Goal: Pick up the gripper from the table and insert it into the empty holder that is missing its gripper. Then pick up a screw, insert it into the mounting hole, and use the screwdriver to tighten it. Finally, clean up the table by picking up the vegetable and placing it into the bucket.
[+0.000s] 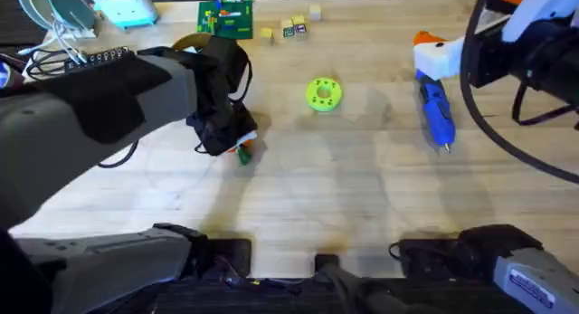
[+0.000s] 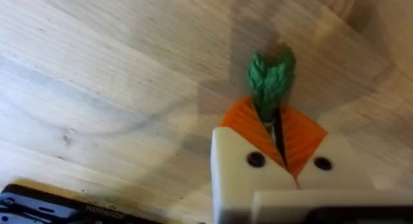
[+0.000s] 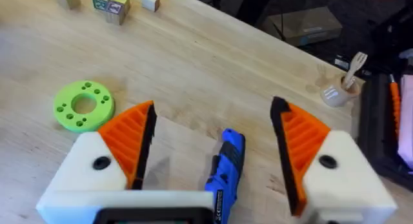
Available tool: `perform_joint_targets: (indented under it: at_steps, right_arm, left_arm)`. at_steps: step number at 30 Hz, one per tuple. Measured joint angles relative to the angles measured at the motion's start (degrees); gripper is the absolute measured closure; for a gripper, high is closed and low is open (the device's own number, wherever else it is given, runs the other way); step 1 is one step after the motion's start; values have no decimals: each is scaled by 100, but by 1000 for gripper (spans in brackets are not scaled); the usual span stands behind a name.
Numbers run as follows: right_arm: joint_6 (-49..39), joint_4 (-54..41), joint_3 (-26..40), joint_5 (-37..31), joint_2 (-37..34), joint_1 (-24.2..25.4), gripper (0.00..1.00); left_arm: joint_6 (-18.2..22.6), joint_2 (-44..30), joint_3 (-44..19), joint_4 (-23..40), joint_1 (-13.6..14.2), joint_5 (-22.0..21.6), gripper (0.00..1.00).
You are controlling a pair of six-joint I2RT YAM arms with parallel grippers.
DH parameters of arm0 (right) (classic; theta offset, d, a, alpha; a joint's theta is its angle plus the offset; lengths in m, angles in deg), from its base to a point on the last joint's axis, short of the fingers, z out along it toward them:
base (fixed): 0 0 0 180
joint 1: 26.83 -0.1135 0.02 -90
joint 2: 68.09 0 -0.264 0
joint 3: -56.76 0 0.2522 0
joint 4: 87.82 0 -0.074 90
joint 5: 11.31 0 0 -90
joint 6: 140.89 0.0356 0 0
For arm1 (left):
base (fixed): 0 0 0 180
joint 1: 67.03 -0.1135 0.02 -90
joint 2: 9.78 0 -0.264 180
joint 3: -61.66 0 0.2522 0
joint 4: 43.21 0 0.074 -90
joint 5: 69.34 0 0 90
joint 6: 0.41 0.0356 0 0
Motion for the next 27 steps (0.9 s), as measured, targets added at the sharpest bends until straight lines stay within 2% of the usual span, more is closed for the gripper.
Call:
perform_joint_targets:
  at_steps: [3,6,10,15,18,22,27]
  right_arm:
    - [-2,-2,0,0,0,0,10]
    - [-2,-2,0,0,0,0,10]
    - [-2,-2,0,0,0,0,10]
    - [-1,-2,0,2,0,0,10]
    - [43,-2,0,1,0,0,10]
    - [165,-2,0,2,0,0,10]
    - [228,-2,0,2,0,0,10]
  left_arm:
    - [-10,0,-34,128,0,4,984]
    - [-9,-1,-307,660,0,5,985]
    - [101,0,-1216,1344,0,5,986]
    - [454,0,-2575,1622,0,-95,988]
    - [583,0,-3136,1608,0,-545,988]
    - [654,11,-3342,1374,-68,-1308,989]
    - [654,-53,-3342,996,-524,-1714,990]
